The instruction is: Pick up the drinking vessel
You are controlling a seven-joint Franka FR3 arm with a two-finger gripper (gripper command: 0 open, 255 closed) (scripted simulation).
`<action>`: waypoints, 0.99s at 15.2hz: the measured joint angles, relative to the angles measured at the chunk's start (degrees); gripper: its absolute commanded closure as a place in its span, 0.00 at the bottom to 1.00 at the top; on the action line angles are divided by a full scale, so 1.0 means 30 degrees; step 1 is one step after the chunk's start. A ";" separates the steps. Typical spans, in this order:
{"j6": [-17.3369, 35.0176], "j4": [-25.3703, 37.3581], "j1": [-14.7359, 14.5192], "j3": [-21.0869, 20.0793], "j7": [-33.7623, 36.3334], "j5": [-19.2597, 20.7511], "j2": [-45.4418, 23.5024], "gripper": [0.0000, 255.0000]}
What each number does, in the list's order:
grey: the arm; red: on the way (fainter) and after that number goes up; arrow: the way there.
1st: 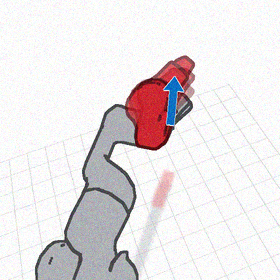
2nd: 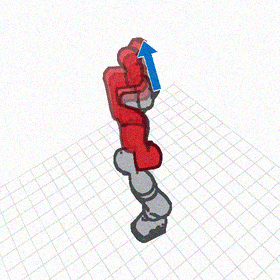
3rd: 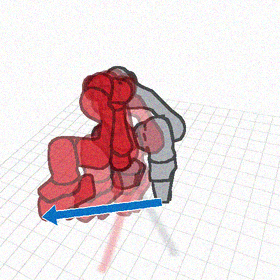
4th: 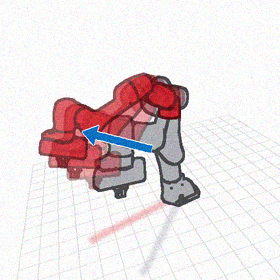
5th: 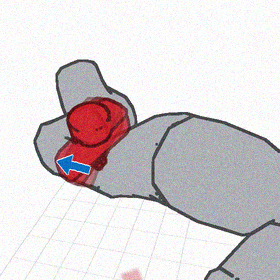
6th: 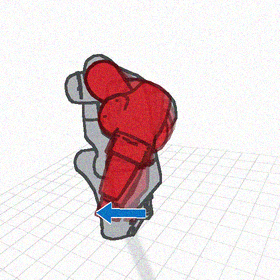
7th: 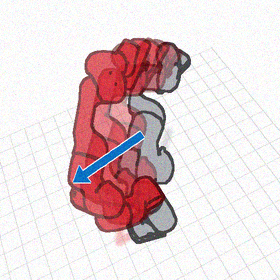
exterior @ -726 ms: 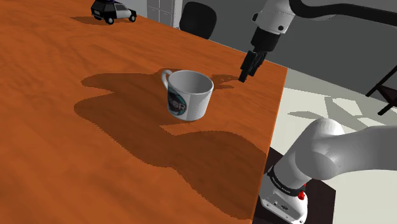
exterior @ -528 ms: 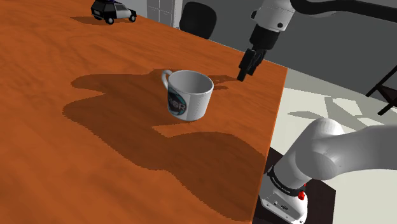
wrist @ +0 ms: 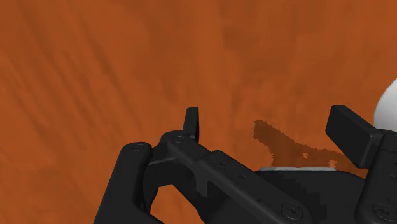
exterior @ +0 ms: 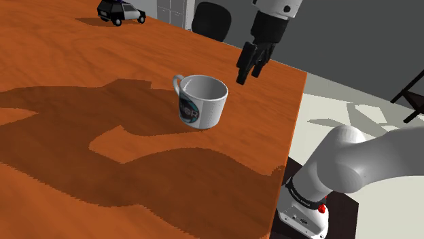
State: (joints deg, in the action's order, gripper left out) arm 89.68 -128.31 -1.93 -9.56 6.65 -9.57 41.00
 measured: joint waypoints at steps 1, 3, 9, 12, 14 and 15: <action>-0.0229 0.0646 -0.0041 -0.0309 0.0407 -0.0122 -0.0400 0.00; -0.0513 0.1527 -0.0163 -0.1004 0.1280 -0.0410 -0.0933 0.00; -0.1340 0.5137 -0.0409 -0.3436 0.4362 -0.1027 -0.3472 0.00; -0.1103 0.5559 -0.0418 -0.3952 0.4938 -0.1071 -0.4088 0.00; -0.0665 0.5024 -0.0452 -0.4024 0.4936 -0.1134 -0.3990 0.00; -0.0388 0.4661 -0.0475 -0.4053 0.4908 -0.1174 -0.3902 0.00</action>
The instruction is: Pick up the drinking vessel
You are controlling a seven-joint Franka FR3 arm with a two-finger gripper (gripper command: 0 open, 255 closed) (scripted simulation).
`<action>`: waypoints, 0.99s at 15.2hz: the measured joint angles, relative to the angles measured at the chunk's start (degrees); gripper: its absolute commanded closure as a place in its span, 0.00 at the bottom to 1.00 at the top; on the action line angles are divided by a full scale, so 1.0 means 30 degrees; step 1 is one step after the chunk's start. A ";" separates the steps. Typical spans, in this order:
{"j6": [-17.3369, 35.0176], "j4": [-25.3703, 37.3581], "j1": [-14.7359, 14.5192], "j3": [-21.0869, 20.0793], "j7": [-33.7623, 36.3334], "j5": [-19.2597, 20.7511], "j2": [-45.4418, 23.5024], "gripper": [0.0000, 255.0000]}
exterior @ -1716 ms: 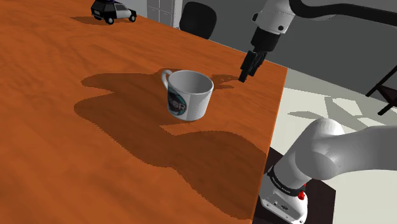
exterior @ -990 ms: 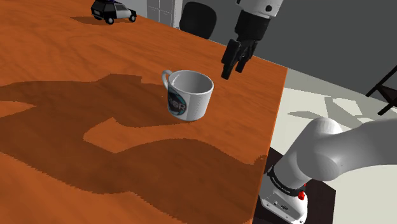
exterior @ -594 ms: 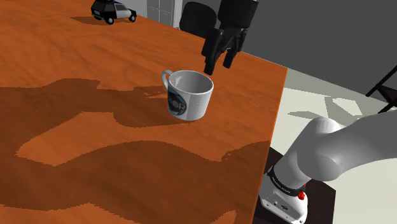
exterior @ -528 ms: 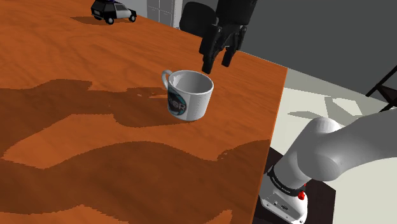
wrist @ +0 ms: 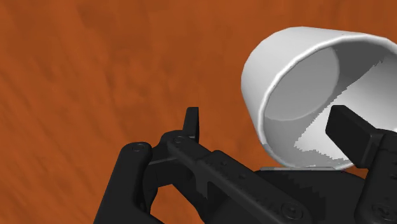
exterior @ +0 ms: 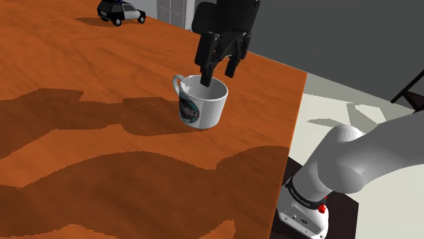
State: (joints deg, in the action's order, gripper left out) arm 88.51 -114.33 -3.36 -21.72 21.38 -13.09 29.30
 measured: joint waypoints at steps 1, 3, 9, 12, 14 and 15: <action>0.0232 -0.0290 -0.0014 -0.0017 -0.0031 -0.0028 0.0059 0.00; 0.0695 -0.0876 -0.0051 -0.0072 -0.0071 -0.0093 0.0183 0.00; 0.0845 -0.1051 -0.0059 -0.0081 -0.0092 -0.0108 0.0226 1.00; 0.0849 -0.1053 -0.0058 -0.0079 -0.0093 -0.0108 0.0228 1.00; 0.0844 -0.1047 -0.0060 -0.0083 -0.0087 -0.0109 0.0223 1.00; 0.0733 -0.0884 -0.0046 -0.0078 -0.0072 -0.0087 0.0164 1.00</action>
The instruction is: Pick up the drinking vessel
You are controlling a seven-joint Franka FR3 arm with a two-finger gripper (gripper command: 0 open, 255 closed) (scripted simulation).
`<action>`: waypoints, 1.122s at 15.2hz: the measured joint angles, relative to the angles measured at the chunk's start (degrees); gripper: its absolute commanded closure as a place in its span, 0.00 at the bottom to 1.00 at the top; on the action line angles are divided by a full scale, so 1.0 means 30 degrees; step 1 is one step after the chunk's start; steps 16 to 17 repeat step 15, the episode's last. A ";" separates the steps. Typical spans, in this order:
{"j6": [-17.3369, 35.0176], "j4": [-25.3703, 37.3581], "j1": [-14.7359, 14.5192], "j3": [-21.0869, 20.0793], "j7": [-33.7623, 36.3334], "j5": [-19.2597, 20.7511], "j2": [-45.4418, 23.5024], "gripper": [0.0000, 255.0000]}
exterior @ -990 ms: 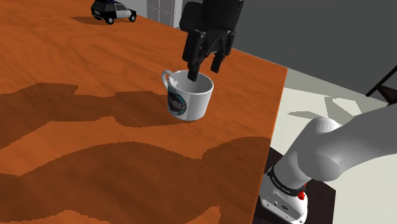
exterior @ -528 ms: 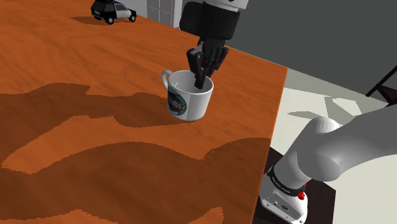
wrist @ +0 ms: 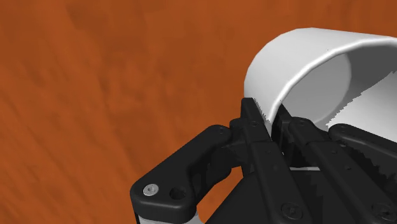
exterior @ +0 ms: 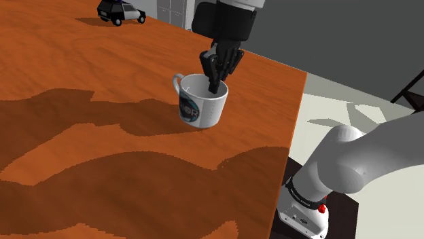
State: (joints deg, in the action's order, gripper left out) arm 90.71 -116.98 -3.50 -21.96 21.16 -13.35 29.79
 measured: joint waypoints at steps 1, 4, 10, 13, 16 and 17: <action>-0.0199 0.0237 0.0007 0.0011 0.0035 0.0016 -0.0039 1.00; -0.0870 0.1113 0.0064 0.0081 0.0101 0.0115 -0.0247 1.00; -0.2336 0.3183 0.0175 0.0127 0.0359 0.0305 -0.0853 1.00; -0.3131 0.4307 0.0231 0.0153 0.0486 0.0405 -0.1187 1.00; -0.3477 0.4878 0.0269 0.0148 0.0549 0.0472 -0.1418 1.00; -0.3477 0.4878 0.0269 0.0148 0.0549 0.0472 -0.1418 1.00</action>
